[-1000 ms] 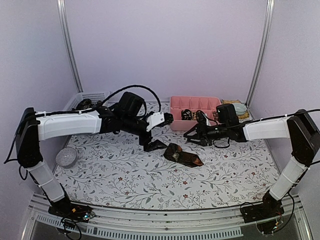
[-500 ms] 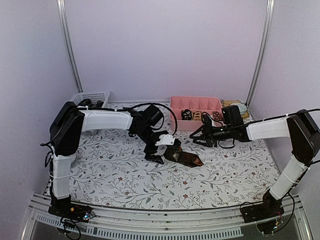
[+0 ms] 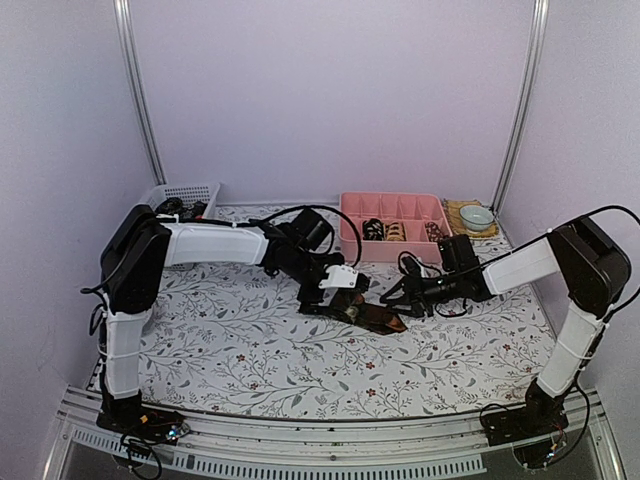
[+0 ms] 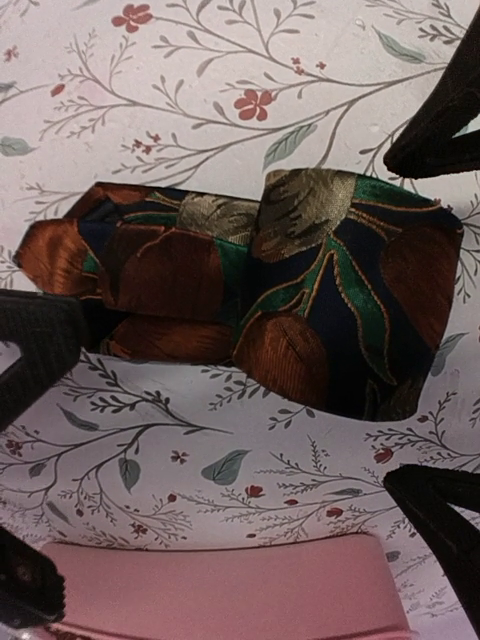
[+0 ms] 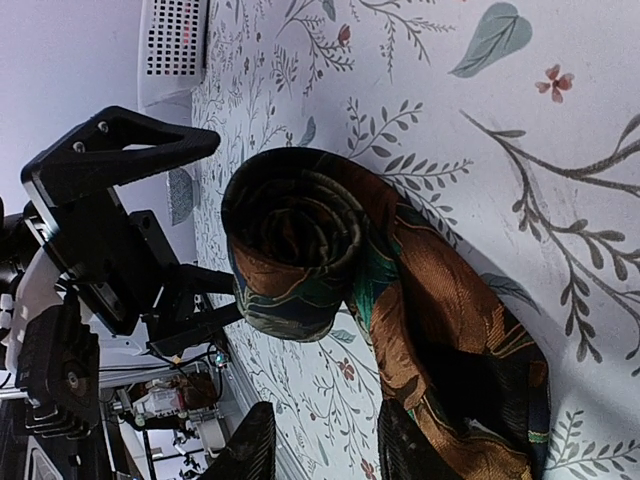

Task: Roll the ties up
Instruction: Roll the tie at the center of the board.

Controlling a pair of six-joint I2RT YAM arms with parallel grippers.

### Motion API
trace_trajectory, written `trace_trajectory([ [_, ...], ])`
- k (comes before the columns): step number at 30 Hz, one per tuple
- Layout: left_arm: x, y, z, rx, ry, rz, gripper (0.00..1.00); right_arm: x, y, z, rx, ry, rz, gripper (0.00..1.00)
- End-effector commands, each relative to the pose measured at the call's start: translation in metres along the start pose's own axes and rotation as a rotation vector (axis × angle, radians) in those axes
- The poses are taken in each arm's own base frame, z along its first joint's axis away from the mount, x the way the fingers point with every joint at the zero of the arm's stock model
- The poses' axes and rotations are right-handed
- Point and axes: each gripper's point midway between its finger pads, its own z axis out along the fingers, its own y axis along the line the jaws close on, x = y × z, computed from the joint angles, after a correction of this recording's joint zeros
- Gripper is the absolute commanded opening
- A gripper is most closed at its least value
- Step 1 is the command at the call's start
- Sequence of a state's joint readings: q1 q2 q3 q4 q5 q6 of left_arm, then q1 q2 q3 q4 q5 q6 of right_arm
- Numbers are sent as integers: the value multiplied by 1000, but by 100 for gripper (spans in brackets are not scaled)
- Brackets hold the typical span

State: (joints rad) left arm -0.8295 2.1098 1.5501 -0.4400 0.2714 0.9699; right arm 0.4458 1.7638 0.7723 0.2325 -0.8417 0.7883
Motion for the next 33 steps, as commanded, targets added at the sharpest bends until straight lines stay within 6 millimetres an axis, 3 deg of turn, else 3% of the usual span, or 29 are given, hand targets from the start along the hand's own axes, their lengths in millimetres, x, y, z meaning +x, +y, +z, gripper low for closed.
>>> trace_trajectory([
  [1, 1, 0, 12, 12, 16, 27, 100, 12, -16, 13, 0, 40, 18, 34],
  [7, 2, -6, 22, 95, 25, 31, 100, 18, -27, 19, 20, 61, 34, 34],
  [14, 5, 2, 31, 88, 49, 2, 99, 27, -42, 28, 54, 88, 45, 34],
  [19, 0, 6, 32, 80, 28, -22, 91, 31, -51, 32, 77, 105, 49, 34],
  [26, 1, 4, 37, 105, 33, -45, 71, 33, -61, 34, 108, 111, 46, 33],
  [33, 4, 1, 35, 122, 50, -52, 70, 30, -60, 34, 114, 111, 38, 34],
])
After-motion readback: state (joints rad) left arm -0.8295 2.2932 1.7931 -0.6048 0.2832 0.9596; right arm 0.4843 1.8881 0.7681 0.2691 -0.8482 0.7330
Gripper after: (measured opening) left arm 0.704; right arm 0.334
